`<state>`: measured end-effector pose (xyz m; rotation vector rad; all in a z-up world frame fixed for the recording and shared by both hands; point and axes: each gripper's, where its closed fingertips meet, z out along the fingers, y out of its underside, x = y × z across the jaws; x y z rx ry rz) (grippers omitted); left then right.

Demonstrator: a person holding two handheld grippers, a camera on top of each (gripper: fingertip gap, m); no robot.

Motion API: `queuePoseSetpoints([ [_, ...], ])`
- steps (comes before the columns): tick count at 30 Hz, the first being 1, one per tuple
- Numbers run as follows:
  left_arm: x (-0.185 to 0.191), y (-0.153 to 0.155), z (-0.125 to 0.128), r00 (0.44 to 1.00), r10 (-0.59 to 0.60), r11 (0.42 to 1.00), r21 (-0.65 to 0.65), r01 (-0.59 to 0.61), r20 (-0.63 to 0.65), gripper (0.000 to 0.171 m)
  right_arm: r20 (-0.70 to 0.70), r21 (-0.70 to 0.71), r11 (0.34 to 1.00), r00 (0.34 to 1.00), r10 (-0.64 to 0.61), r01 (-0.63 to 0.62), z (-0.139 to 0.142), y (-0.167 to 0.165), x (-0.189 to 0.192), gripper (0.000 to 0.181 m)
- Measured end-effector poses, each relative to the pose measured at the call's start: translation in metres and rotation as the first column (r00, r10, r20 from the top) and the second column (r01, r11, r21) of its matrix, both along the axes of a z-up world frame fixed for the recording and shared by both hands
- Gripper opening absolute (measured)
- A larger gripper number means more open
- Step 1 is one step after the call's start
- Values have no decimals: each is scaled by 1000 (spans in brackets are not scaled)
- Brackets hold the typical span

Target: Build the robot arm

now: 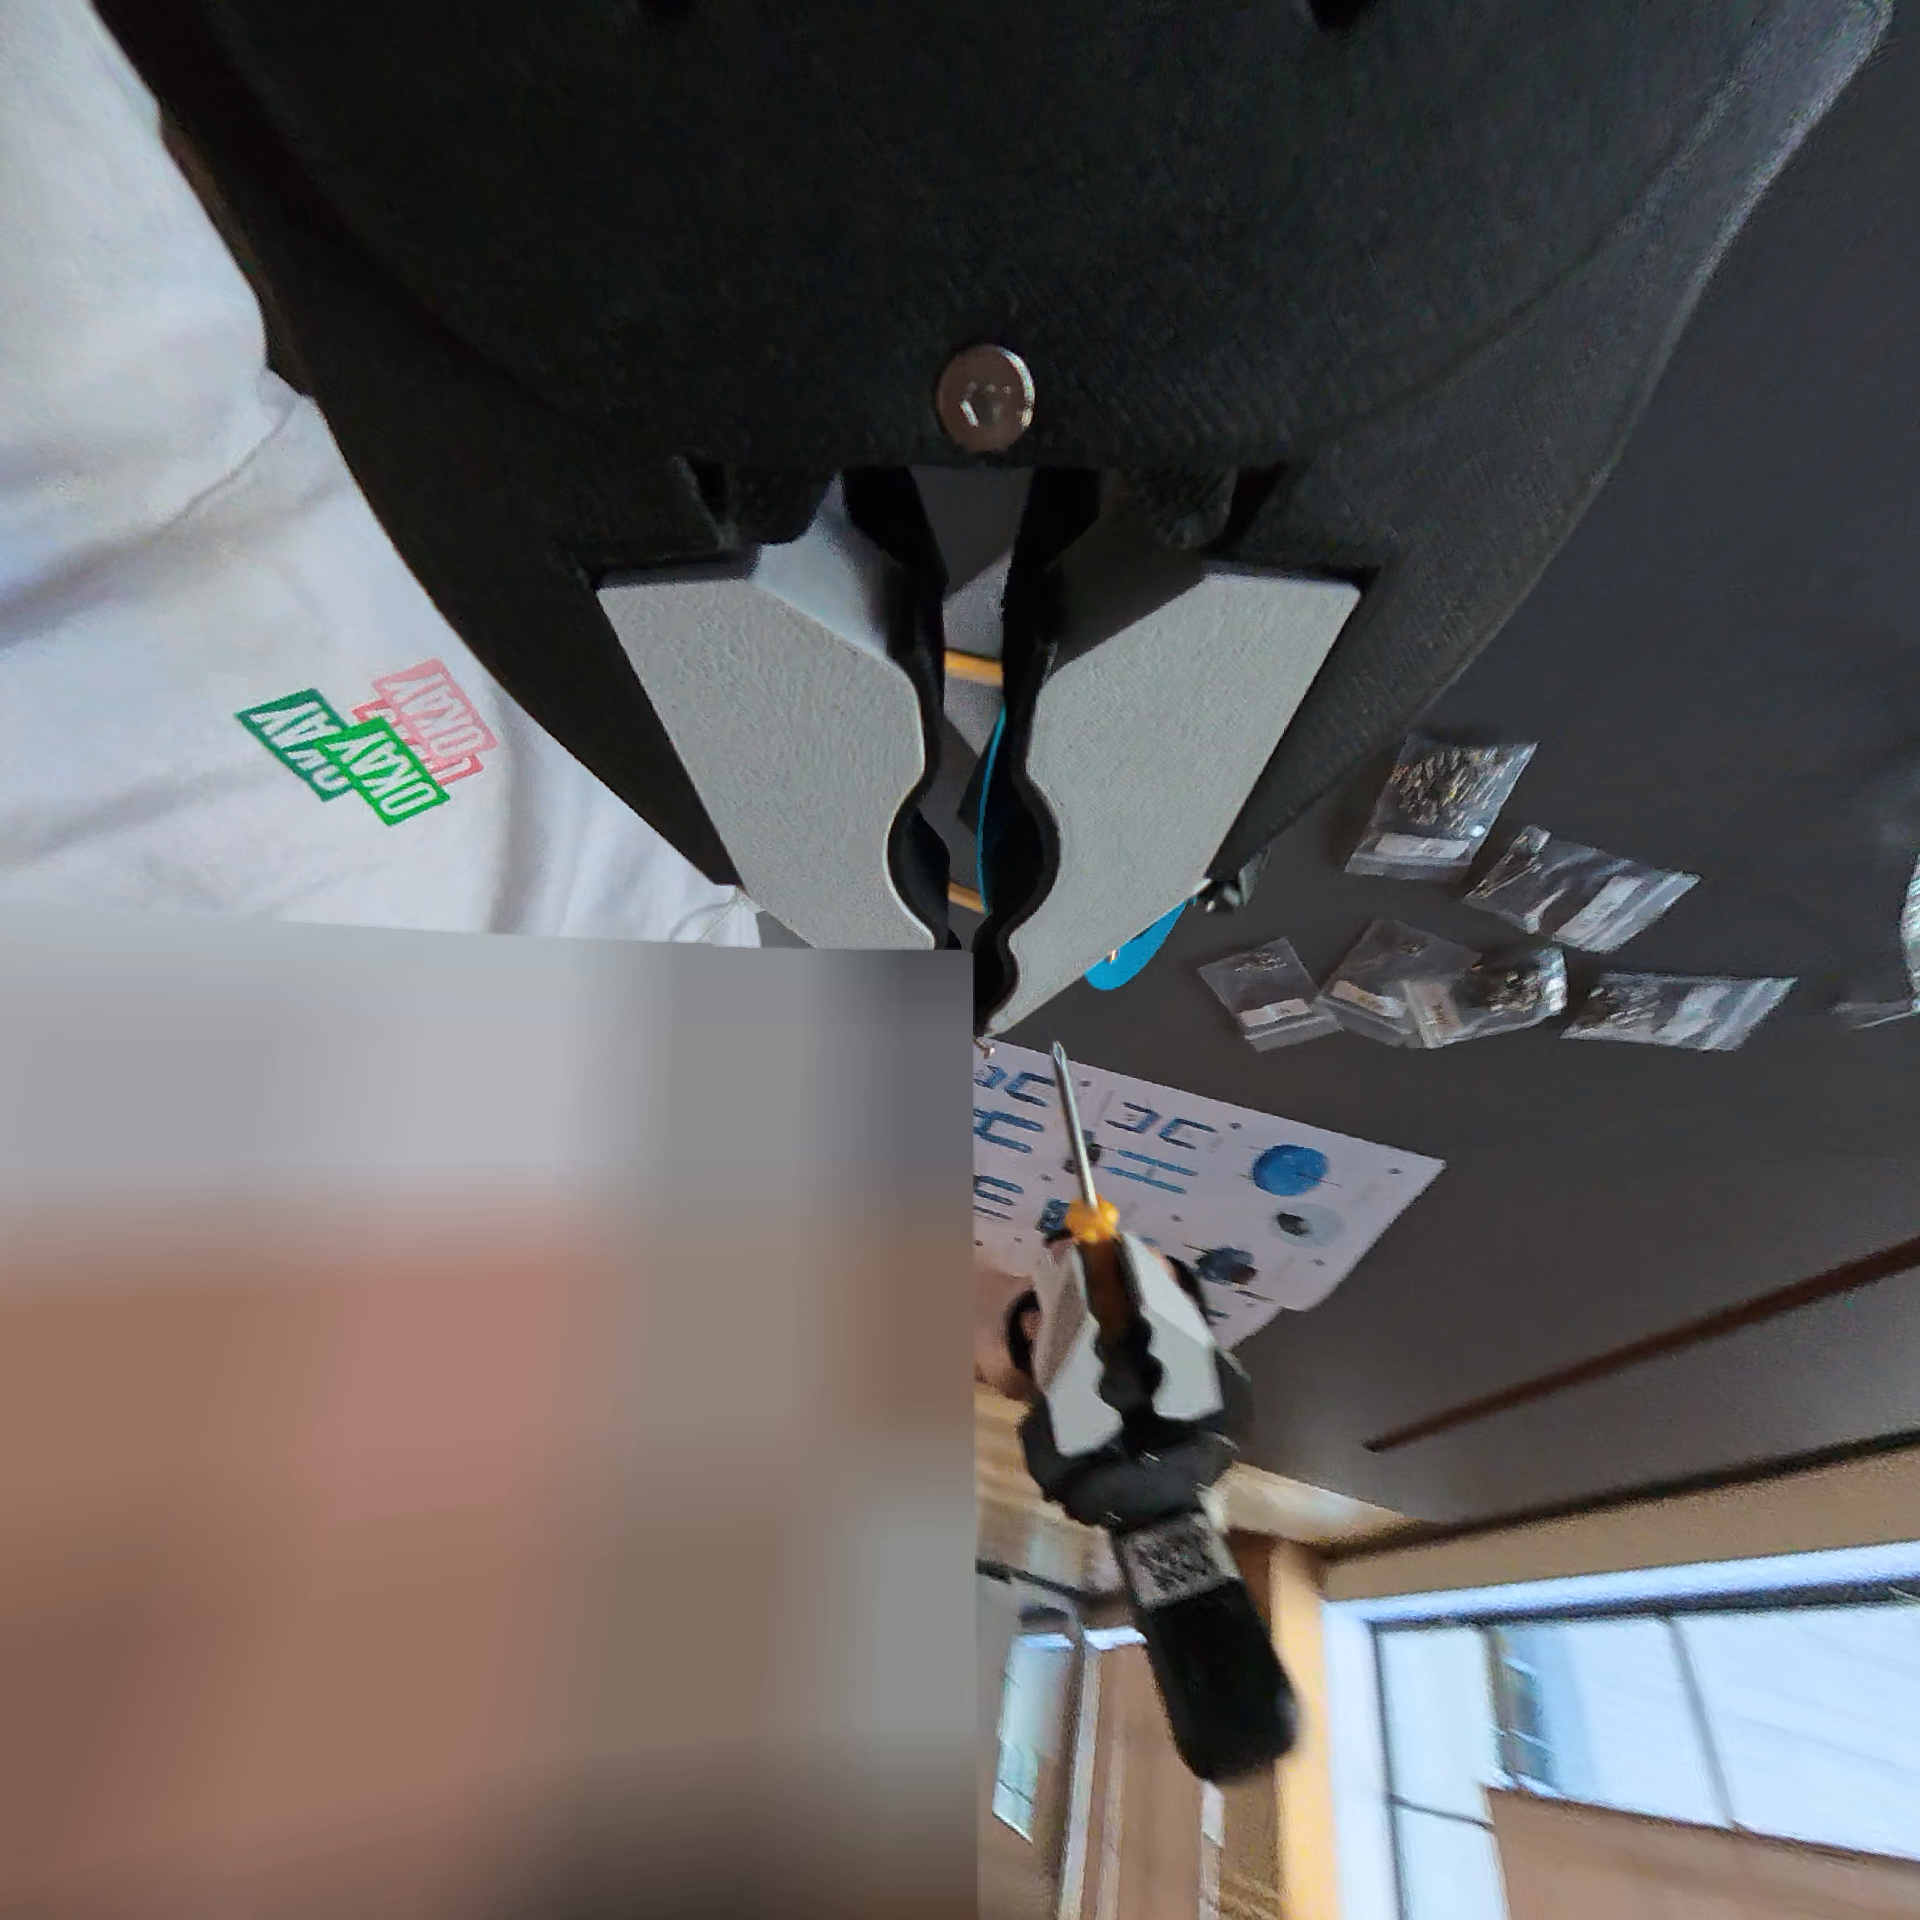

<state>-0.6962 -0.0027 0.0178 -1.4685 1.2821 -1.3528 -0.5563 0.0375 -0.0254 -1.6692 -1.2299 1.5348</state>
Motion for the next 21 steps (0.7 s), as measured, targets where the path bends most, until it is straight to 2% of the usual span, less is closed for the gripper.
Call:
queuePoseSetpoints([
  [3, -18, -9, -7, 994, 93, 996, -10, -92, 64, 0, 101, 50, 996, 992, -79, 74, -30, -5, 24, 9],
  [6, -26, -21, -16, 983, 137, 990, -25, -135, 122, 0, 176, 77, 972, 956, -233, 223, -62, 3, 47, 9],
  [8, -28, -24, -22, 978, 163, 987, -21, -162, 131, 0, 190, 86, 940, 921, -341, 330, -73, 8, 56, 9],
  [12, -27, -31, -20, 969, 186, 982, -3, -188, 162, 0, 260, 219, 895, 860, -438, 390, -93, -2, 58, 9],
  [14, -26, -33, -17, 965, 198, 979, 7, -202, 170, 0, 336, 287, 886, 827, -450, 365, -110, -8, 56, 9],
  [15, -27, -34, -17, 964, 206, 977, 15, -211, 169, 0, 361, 311, 884, 817, -449, 349, -117, -11, 56, 2],
  [17, -28, -34, -18, 960, 228, 972, 26, -235, 164, 0, 364, 317, 888, 821, -439, 333, -120, -14, 51, 5],
  [19, -29, -34, -18, 955, 244, 968, 18, -251, 169, 0, 337, 329, 878, 825, -453, 348, -114, -10, 45, 22],
  [21, -30, -32, -19, 952, 253, 966, 2, -257, 174, 0, 234, 399, 855, 865, -444, 331, -89, -7, 28, 23],
])
